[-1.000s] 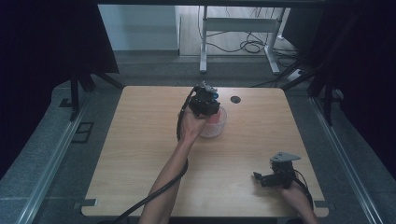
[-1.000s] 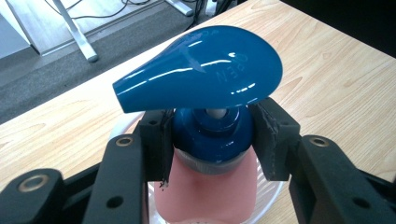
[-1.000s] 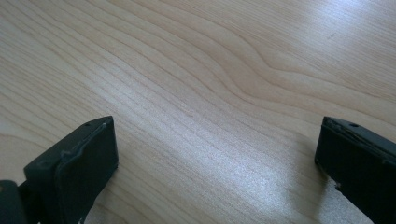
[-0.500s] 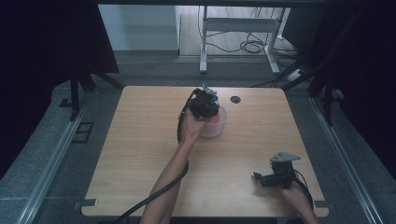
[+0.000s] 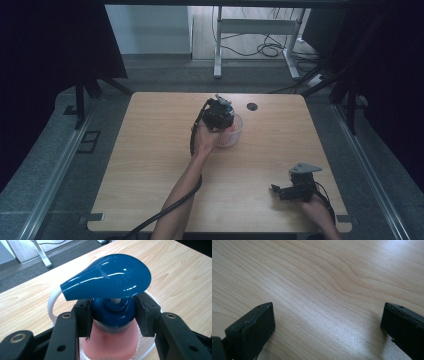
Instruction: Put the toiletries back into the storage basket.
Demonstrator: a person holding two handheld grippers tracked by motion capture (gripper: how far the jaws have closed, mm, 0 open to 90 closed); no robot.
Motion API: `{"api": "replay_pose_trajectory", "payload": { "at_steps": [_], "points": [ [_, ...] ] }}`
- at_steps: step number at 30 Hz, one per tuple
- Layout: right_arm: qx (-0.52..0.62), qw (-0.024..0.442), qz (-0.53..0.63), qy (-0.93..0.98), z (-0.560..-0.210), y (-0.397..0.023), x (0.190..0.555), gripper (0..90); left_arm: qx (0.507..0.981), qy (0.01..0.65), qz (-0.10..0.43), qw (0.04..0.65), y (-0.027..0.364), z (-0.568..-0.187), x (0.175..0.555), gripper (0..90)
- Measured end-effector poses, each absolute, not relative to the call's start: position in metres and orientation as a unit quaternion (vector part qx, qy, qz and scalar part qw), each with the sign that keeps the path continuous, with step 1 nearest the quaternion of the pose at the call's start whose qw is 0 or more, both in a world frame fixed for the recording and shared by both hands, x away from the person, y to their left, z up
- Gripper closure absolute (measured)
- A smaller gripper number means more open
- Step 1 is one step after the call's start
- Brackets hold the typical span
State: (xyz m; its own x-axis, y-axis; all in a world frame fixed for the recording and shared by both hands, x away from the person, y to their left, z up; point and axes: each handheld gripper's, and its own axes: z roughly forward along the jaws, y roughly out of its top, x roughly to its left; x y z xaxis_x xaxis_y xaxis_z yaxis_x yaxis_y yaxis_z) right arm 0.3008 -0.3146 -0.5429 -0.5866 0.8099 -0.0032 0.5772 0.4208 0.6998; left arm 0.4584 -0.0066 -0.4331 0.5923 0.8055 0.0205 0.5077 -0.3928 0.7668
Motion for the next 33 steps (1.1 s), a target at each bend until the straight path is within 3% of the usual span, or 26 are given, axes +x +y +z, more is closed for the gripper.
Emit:
{"api": "replay_pose_trajectory", "payload": {
  "at_steps": [9, 23, 33],
  "points": [
    [0.421, 0.173, 0.336, 0.825, -0.543, -0.315, 0.301, 0.0, 0.804, 0.410, 0.189, 0.386, 0.000, -0.438, 0.457, 52.6],
    [0.420, 0.173, 0.336, 0.825, -0.543, -0.315, 0.301, 0.0, 0.816, 0.389, 0.218, 0.369, -0.002, -0.444, 0.451, 46.1],
    [0.420, 0.173, 0.336, 0.825, -0.543, -0.315, 0.301, 0.0, 0.811, 0.396, 0.221, 0.369, -0.001, -0.445, 0.451, 30.8]
  ]
}}
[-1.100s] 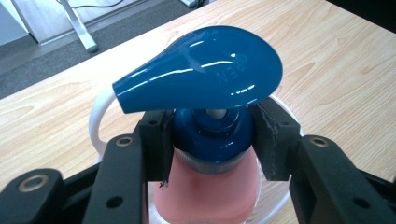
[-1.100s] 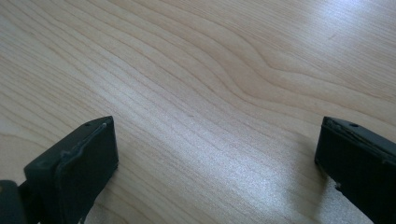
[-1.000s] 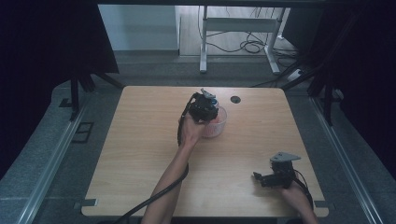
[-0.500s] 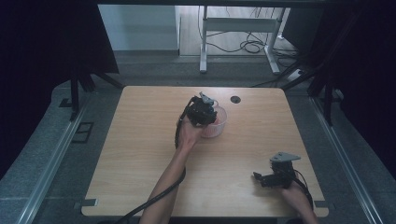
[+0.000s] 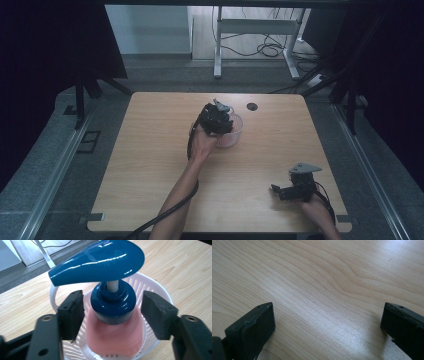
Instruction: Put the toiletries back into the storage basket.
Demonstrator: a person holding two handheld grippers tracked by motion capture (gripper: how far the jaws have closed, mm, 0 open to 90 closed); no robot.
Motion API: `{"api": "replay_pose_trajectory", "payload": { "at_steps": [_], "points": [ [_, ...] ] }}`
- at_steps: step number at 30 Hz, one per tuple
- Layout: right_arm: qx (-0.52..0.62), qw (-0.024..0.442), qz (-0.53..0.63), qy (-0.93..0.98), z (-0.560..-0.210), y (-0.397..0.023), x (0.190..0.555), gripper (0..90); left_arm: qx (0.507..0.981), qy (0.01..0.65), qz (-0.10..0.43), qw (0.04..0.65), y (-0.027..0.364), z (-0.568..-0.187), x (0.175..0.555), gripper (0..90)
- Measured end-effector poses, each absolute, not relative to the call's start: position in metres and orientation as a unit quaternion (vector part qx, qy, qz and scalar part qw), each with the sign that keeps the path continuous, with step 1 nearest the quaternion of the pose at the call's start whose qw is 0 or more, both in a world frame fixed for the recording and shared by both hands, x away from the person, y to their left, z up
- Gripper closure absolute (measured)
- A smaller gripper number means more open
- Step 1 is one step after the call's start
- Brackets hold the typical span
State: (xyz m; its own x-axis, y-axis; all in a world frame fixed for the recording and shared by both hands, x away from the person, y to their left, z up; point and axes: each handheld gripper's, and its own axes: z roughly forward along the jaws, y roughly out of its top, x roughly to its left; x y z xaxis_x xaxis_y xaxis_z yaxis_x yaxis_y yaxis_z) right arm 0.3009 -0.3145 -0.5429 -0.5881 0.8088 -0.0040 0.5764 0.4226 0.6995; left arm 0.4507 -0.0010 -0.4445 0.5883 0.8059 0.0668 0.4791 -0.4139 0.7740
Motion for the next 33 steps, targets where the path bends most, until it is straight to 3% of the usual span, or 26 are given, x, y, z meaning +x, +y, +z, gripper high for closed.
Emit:
{"api": "replay_pose_trajectory", "payload": {
  "at_steps": [8, 33],
  "points": [
    [0.419, 0.173, 0.336, 0.826, -0.543, -0.315, 0.301, 0.0, 0.806, 0.408, 0.213, 0.371, 0.000, -0.440, 0.449, 12.9],
    [0.420, 0.172, 0.336, 0.825, -0.543, -0.314, 0.301, 0.0, 0.811, 0.398, 0.207, 0.377, 0.021, -0.425, 0.422, 11.3]
  ]
}}
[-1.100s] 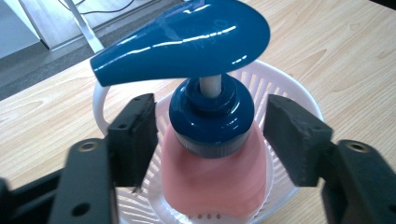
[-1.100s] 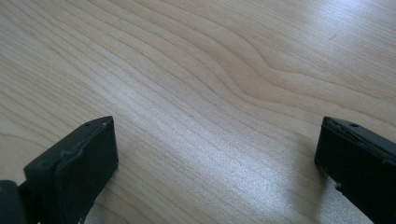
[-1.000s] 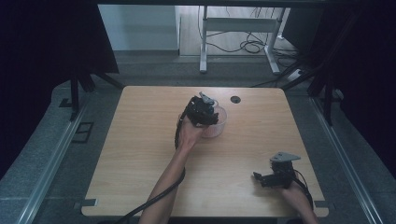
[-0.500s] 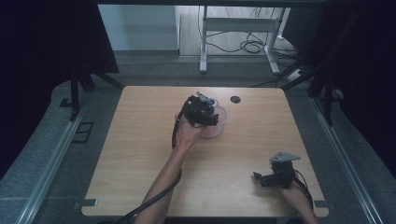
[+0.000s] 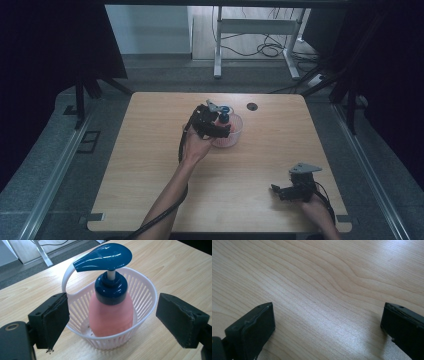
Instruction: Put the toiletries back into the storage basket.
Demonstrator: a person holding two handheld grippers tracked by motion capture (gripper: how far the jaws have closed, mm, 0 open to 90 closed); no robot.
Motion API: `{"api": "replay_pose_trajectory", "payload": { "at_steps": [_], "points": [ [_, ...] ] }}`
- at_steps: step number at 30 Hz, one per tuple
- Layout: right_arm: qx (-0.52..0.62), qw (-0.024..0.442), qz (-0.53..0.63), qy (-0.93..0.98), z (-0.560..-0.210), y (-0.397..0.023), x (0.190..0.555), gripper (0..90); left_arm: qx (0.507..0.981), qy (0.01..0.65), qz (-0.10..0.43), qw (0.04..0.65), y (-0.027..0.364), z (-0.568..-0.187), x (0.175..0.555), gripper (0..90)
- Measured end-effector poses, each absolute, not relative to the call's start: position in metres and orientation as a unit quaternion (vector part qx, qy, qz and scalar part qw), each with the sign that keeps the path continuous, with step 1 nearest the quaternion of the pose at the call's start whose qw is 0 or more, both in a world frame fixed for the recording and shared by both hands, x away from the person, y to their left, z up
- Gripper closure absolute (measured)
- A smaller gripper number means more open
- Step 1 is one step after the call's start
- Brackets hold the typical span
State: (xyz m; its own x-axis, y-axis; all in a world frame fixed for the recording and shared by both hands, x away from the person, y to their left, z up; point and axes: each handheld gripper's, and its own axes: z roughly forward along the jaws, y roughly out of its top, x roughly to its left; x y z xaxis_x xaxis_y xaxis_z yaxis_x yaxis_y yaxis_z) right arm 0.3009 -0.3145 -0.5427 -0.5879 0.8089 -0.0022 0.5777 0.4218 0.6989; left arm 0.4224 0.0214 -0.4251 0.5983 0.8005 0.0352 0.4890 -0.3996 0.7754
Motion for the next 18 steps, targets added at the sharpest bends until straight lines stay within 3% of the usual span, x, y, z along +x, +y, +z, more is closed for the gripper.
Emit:
{"api": "replay_pose_trajectory", "payload": {
  "at_steps": [18],
  "points": [
    [0.420, 0.172, 0.336, 0.825, -0.543, -0.314, 0.301, 0.0, 0.811, 0.393, 0.214, 0.376, 0.040, -0.425, 0.400, 11.3]
  ]
}}
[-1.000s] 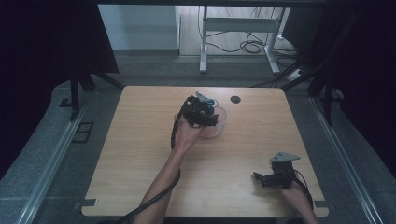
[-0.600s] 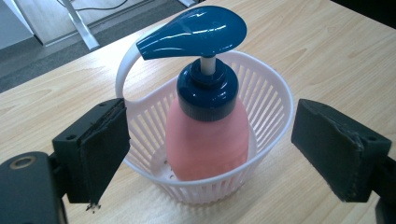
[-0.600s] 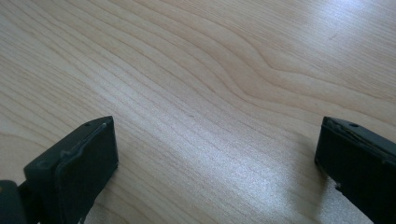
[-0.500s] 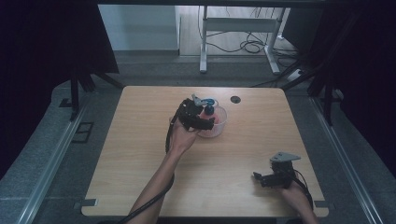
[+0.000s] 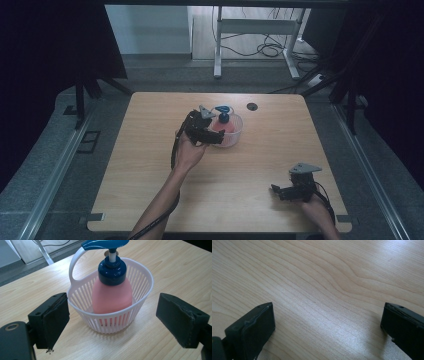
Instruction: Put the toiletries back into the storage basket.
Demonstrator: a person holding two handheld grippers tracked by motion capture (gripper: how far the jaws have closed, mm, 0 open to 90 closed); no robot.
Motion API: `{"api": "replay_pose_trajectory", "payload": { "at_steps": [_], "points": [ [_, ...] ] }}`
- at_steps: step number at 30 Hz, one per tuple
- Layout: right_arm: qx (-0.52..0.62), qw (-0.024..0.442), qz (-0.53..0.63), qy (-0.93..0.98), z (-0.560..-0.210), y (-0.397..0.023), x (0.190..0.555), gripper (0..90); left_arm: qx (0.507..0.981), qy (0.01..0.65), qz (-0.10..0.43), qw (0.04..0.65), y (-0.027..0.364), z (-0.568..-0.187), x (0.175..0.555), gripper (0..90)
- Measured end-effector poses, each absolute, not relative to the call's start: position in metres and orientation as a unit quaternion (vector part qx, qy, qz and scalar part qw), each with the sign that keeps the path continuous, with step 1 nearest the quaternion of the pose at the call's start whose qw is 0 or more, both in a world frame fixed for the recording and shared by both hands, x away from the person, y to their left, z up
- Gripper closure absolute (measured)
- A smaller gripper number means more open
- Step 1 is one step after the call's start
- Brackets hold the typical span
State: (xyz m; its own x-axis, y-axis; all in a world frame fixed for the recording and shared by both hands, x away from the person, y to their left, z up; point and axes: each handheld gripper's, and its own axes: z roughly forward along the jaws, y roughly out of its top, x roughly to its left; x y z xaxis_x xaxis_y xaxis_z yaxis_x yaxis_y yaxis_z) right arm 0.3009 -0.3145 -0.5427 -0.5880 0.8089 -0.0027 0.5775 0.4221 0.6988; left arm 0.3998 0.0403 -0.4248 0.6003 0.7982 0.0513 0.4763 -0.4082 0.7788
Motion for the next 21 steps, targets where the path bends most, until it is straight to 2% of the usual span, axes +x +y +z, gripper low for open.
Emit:
{"api": "replay_pose_trajectory", "payload": {
  "at_steps": [21],
  "points": [
    [0.420, 0.172, 0.336, 0.825, -0.543, -0.314, 0.301, 0.0, 0.822, 0.373, 0.216, 0.372, 0.055, -0.432, 0.373, 11.2]
  ]
}}
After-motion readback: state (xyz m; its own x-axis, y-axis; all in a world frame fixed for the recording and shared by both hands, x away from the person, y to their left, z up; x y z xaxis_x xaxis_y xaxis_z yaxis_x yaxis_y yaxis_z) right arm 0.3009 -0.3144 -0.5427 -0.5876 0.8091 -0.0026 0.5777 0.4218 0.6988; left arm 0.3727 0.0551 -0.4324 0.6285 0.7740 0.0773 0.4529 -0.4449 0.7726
